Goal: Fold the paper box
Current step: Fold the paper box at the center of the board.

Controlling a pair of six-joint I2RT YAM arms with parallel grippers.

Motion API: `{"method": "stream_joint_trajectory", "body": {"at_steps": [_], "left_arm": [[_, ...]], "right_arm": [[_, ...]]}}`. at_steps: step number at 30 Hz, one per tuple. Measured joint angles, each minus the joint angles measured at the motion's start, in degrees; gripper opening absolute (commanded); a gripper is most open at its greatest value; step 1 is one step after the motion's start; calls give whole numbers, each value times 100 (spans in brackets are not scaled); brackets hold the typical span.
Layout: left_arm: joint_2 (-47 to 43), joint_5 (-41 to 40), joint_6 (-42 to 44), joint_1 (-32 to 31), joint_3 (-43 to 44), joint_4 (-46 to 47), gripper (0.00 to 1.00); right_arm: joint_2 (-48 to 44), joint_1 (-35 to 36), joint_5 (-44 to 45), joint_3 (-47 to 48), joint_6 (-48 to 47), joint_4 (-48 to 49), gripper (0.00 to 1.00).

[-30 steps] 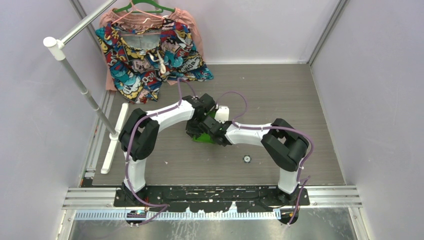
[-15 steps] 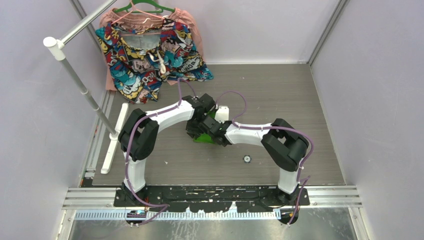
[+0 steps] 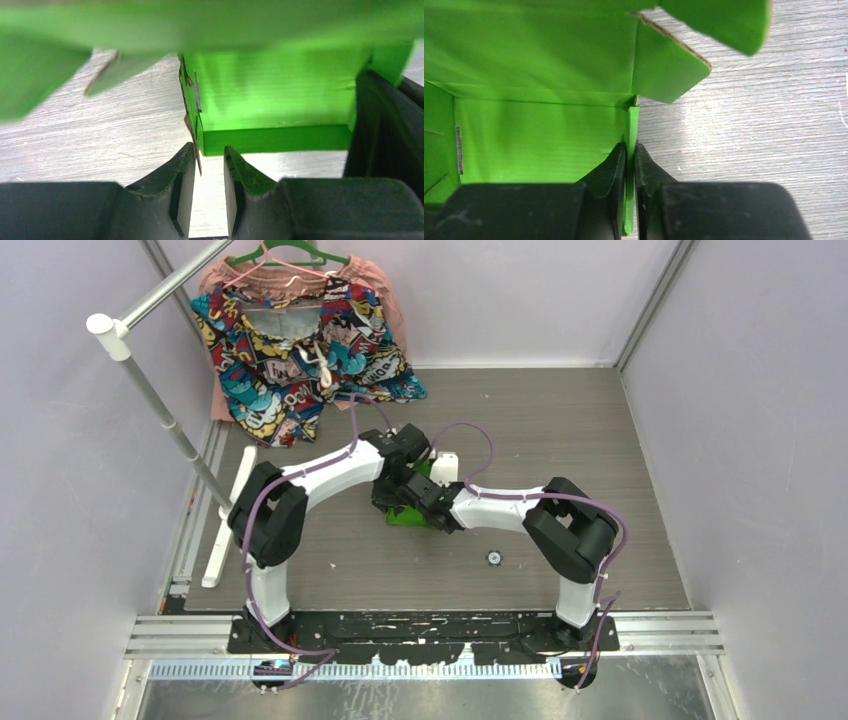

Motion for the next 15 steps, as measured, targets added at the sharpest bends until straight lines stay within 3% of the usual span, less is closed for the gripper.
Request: {"method": "stream_joint_trajectory", "body": {"at_steps": [10,15], "left_arm": [[-625,205,2,-20,-350,378,27],[-782,262,2,-13,-695,715,21]], "right_arm": [[-13,-2,2,-31,2,44,1],[-22,-17,-11,-44,2,59,1]]}}
